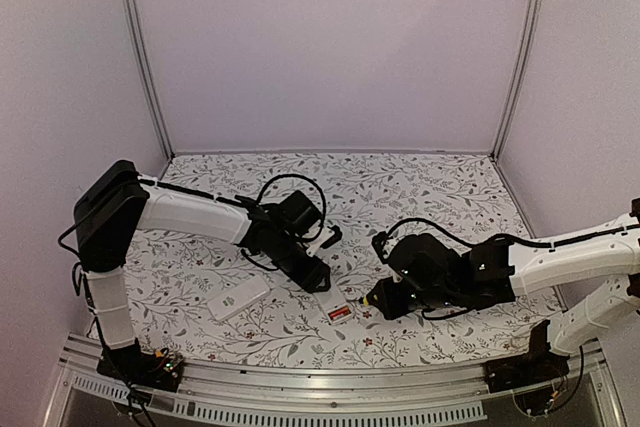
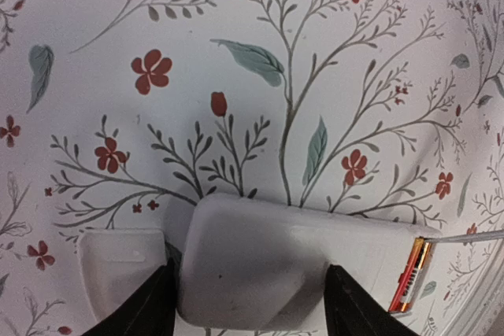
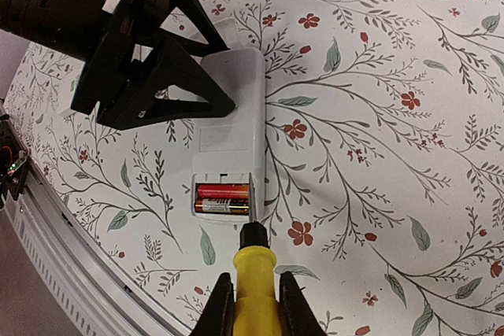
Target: Unload the batteries from the remote control
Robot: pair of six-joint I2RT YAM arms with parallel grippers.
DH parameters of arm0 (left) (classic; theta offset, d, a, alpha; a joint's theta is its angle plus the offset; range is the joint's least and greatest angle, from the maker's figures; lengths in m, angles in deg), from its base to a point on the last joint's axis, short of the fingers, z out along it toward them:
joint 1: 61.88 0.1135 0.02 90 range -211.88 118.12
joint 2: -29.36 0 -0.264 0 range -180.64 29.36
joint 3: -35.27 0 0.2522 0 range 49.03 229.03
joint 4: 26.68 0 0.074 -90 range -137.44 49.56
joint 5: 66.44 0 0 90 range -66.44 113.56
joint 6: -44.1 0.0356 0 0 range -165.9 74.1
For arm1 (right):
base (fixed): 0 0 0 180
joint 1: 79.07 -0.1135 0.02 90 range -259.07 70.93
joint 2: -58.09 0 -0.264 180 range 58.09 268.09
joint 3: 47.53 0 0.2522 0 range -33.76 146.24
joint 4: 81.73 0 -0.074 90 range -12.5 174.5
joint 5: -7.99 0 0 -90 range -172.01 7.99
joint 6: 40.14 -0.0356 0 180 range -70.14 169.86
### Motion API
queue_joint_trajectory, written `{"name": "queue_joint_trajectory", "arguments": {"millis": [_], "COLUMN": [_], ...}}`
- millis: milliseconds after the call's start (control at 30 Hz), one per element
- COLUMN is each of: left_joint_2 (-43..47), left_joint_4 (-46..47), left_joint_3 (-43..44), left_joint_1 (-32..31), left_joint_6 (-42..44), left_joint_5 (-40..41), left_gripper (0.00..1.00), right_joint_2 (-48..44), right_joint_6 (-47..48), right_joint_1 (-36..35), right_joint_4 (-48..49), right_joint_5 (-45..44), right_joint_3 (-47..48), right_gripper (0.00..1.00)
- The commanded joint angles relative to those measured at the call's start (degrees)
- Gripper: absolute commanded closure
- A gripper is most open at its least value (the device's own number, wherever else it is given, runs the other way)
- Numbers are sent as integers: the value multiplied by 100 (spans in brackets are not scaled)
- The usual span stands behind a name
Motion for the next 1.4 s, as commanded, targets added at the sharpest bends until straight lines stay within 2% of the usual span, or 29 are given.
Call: {"name": "queue_joint_trajectory", "arguments": {"millis": [0, 933, 1133, 1367], "left_joint_2": [-137, -250, -240, -92], "left_joint_4": [-145, -267, -401, -151], "left_joint_3": [101, 57, -89, -648], "left_joint_1": [-112, -353, -411, -570], "left_joint_6": [95, 81, -258, -816], "left_joint_5": [151, 446, 693, 707], "left_gripper": [37, 43, 45, 46], "right_joint_2": [12, 287, 429, 372], "right_joint_6": [-59, -400, -706, -1130], "right_joint_1": [-82, -245, -250, -245], "right_joint_4": [-51, -417, -424, -244], "right_joint_5": [-86, -119, 64, 278], "right_joint_3": [124, 225, 204, -68], "right_gripper": [100, 100, 100, 100]}}
